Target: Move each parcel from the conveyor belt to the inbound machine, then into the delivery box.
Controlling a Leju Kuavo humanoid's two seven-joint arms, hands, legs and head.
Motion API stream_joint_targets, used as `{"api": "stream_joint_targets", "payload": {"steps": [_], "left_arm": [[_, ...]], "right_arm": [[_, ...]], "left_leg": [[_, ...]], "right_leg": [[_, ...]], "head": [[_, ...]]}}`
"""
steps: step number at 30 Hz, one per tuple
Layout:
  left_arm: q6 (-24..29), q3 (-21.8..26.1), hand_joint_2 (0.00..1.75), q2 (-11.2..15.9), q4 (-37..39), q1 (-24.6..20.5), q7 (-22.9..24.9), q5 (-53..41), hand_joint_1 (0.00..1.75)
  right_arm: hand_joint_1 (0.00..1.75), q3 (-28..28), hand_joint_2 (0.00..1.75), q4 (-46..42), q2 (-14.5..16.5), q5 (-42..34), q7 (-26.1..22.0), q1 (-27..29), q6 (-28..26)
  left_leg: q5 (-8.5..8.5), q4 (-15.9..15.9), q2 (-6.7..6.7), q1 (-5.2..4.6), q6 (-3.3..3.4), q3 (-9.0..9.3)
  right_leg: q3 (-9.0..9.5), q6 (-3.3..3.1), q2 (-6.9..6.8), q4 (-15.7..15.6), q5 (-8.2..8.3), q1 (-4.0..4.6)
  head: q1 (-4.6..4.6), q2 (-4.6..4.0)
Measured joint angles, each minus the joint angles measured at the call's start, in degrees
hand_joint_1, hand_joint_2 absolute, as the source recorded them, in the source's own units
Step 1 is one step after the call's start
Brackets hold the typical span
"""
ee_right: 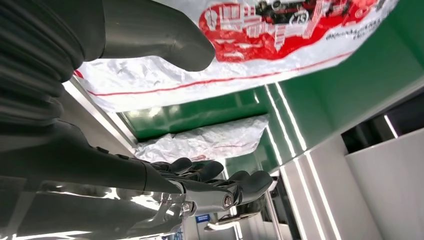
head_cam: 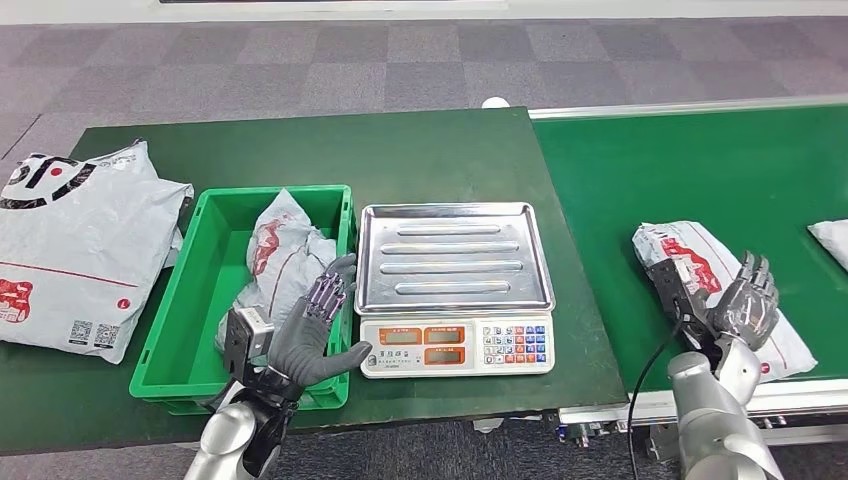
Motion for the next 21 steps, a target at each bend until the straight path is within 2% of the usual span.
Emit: {"api": "stream_joint_targets", "payload": {"steps": [3,9,17,21], "left_arm": [[0.04,0.00,1.75,-0.01,0.01,-0.01,-0.01,0.01,0.00],[-0.08,0.00,1.75,0.02,0.05,-0.09,-0.01,0.01,0.00],[-0.09,0.00,1.75,0.02,0.26,-0.13,-0.01,0.01,0.00],[-0.09,0.00,1.75,0.02,0.41,-0.14,-0.01,0.01,0.00]], "right_arm": [[0.00,-1.37,1.75,0.80,0.23,1.28,3.77,-0.38,0.81],[0.00,-1.94,1.75,5.79,-0.39,2.11,11.79,-0.90,8.67],[0.00,-1.95,1.75,8.82,-1.27,2.25,15.06,-1.72,14.64],[0.00,-1.98,1.75,9.33,-1.43,1.32,15.15,-1.82,16.10]], "left_leg": [[0.00,0.00,0.00,0.00,0.00,0.00],[0.00,0.00,0.01,-0.01,0.00,0.00],[0.00,0.00,0.02,0.00,0.00,0.01],[0.00,0.00,0.02,0.00,0.00,0.01]], "right_leg": [[0.00,0.01,0.00,0.00,-0.01,0.00],[-0.01,0.01,0.02,-0.01,-0.01,-0.02],[-0.01,0.01,0.02,-0.01,-0.01,0.00],[0.00,0.01,0.02,-0.01,-0.01,0.00]], "head": [[0.01,0.01],[0.00,0.00],[0.01,-0.01],[-0.01,0.00]]}}
